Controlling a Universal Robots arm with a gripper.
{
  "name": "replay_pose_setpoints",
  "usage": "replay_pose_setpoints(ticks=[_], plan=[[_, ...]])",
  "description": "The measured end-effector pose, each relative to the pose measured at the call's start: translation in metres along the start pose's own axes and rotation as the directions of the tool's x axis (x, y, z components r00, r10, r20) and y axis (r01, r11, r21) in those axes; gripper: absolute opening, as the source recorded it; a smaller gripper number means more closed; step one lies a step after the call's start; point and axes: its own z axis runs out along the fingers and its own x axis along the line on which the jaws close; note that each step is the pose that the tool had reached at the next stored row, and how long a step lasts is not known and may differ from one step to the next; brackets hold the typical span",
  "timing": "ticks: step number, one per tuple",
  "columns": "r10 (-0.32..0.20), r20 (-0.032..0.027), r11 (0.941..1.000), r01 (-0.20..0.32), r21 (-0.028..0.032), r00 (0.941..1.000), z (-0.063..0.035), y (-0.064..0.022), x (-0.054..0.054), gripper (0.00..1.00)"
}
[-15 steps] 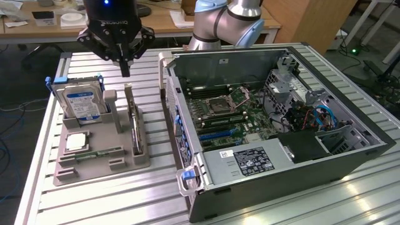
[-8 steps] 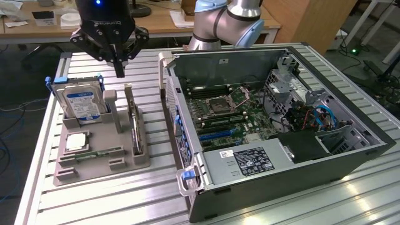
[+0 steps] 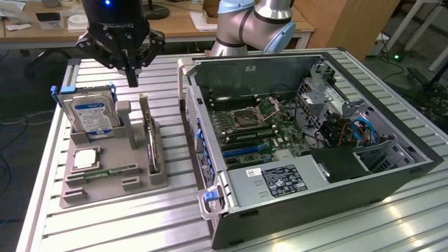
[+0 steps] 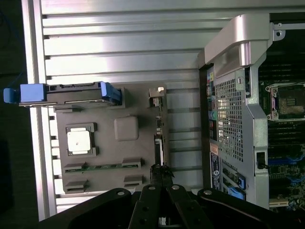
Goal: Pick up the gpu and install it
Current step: 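Pick up the gpu and move the gpu toward the slot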
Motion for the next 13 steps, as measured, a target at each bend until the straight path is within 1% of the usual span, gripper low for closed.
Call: replay_pose_setpoints(ticks=[9,11,13], plan=[[0.000,0.0000,1.0000,0.000,0.0000,1.0000,0.0000,0.0000,0.0000,0.11],[0.000,0.0000,1.0000,0.000,0.0000,1.0000,0.0000,0.0000,0.0000,0.23],[0.000,0.0000,1.0000,0.000,0.0000,1.0000,0.0000,0.0000,0.0000,0.23]])
